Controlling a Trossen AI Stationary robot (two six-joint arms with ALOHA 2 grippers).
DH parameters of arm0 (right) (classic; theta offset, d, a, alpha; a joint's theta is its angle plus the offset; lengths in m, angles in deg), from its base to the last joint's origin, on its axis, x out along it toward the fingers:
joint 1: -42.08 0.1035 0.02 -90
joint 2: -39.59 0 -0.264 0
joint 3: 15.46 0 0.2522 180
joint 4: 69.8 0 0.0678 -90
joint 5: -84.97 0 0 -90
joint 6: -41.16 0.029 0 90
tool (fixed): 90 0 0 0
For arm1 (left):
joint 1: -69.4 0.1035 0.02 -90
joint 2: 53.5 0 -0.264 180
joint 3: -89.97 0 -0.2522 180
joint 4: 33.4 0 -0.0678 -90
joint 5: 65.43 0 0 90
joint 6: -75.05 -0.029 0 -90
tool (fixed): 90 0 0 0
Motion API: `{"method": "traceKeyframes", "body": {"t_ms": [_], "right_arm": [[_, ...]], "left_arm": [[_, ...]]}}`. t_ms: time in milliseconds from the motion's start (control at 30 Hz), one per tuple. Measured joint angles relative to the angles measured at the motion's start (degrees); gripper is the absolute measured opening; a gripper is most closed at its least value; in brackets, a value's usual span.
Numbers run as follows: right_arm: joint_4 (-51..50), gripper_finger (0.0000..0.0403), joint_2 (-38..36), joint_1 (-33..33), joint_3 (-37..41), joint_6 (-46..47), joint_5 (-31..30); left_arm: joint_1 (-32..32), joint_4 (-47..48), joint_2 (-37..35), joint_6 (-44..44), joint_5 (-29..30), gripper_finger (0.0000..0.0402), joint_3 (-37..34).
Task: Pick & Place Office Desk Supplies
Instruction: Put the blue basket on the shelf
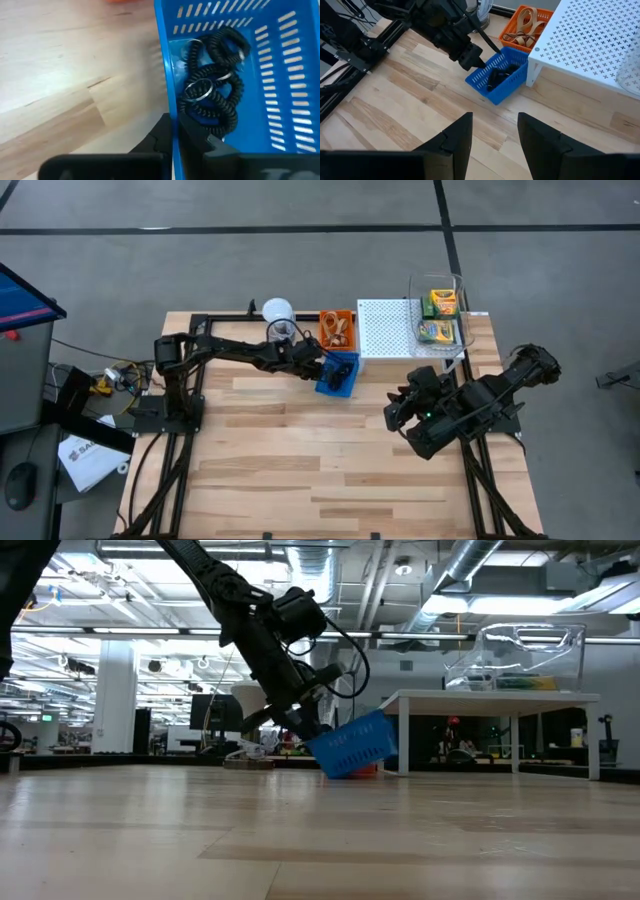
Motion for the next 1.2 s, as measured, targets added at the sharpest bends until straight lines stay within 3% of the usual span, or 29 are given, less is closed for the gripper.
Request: {"method": "traceKeyframes", "body": {"t_ms": [300, 533, 767, 1033, 1200], "right_arm": [[1.31, 0.0153, 0.02, 0.00, 0.00, -0.04, -1.68], [1.97, 0.0153, 0.02, 0.00, 0.00, -4.49, -1.89], [7.03, 0.0153, 0.03, -1.35, 0.02, -25.03, 0.35], [16.53, 0.0153, 0.13, -5.29, 0.02, -52.56, 11.08], [21.87, 0.0153, 0.73, -9.66, 0.00, -64.48, 18.22]], "left_arm": [[-0.77, 7.40, -5.59, -5.72, -2.37, 0.0002, -0.14], [-1.86, 17.83, -12.51, -16.55, -5.89, 0.0001, -0.12], [-4.04, 23.27, -15.11, -25.58, -13.85, 0.0000, -0.12], [-5.09, 23.86, -15.06, -29.70, -17.72, 0.0000, -3.29], [-6.28, 20.88, -15.02, -30.38, -20.30, 0.0000, -6.39]]}}
